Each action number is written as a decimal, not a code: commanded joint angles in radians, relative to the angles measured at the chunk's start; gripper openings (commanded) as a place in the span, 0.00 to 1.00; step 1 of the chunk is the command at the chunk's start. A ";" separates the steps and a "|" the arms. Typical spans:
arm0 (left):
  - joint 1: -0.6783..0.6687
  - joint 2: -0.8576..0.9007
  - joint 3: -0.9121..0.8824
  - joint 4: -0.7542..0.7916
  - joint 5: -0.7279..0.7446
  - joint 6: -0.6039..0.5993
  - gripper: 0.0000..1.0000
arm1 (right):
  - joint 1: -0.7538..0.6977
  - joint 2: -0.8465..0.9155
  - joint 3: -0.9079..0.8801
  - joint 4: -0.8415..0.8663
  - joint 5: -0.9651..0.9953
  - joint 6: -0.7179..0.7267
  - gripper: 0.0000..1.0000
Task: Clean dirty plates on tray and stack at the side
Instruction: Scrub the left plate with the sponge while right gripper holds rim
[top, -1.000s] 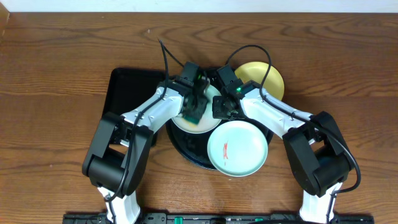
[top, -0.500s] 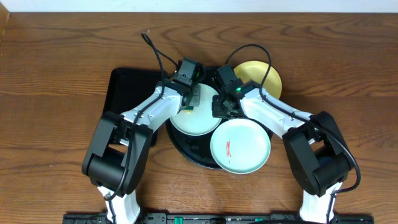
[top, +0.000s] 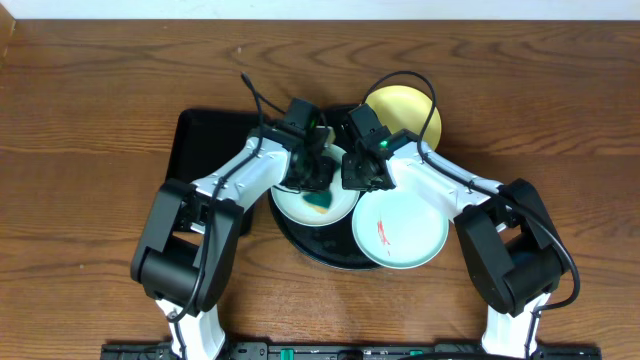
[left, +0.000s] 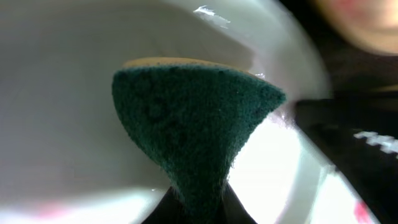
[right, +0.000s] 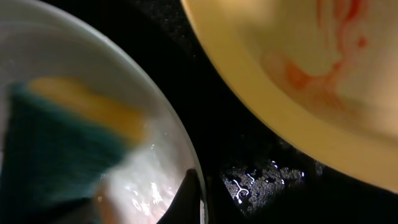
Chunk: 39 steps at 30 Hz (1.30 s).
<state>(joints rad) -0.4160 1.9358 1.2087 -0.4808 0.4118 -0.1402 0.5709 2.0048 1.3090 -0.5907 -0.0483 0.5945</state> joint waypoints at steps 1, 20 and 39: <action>0.003 0.018 -0.013 0.064 0.041 0.038 0.07 | 0.007 0.027 -0.001 -0.006 0.014 0.003 0.01; 0.005 0.018 -0.013 -0.096 -0.473 -0.050 0.07 | 0.006 0.026 -0.001 -0.006 0.014 0.003 0.02; 0.007 0.018 -0.008 -0.087 0.084 0.321 0.07 | 0.006 0.026 -0.001 -0.004 0.014 0.003 0.01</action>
<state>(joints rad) -0.4068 1.9358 1.2140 -0.6170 0.4690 0.2146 0.5709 2.0048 1.3090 -0.5945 -0.0525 0.5911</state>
